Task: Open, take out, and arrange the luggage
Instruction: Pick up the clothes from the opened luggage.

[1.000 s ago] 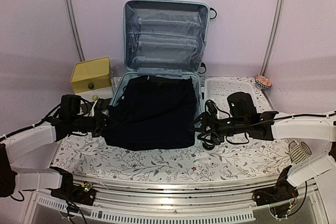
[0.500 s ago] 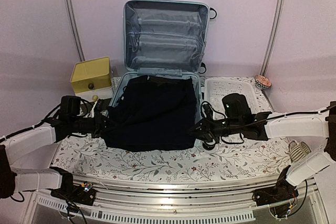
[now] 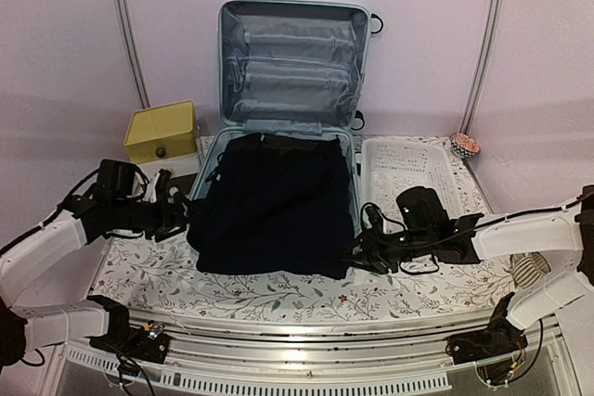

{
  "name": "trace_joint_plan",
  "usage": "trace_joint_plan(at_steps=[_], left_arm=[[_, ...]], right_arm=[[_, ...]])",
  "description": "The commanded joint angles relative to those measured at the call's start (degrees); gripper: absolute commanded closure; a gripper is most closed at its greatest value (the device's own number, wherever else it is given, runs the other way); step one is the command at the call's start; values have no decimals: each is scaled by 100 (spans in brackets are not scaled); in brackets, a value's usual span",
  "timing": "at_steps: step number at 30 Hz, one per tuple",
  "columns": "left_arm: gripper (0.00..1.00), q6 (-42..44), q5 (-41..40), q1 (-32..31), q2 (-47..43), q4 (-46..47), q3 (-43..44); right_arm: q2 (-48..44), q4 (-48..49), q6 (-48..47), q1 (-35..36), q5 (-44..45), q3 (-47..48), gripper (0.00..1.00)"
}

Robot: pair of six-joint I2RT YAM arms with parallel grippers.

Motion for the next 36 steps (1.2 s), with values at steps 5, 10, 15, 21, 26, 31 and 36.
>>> trace_joint_plan(at_steps=[5, 10, 15, 21, 26, 31, 36], left_arm=[[20, 794, -1220, -573, 204, -351, 1395], [38, 1085, -1379, -933, 1133, 80, 1938], [34, 1119, -1248, -960, 1978, 874, 2070], [27, 1372, -1163, -942, 2514, 1162, 2141], [25, 1478, -1037, -942, 2824, 1344, 2223], [25, 1483, -812, -929, 3154, 1401, 2387], [30, 1420, -515, -869, 3558, 1479, 2591]], right_arm=[[-208, -1925, -1147, 82, 722, 839, 49], [-227, -2424, -1717, 71, 1026, 1413, 48], [-185, -2859, -2161, 58, 1436, 1914, 48], [-106, -2925, -2436, -26, 1620, 2234, 48], [31, -2928, -2540, -112, 1728, 2408, 48], [124, -2928, -2564, -182, 1865, 2506, 48], [245, -2918, -2592, -225, 1920, 2571, 49]])
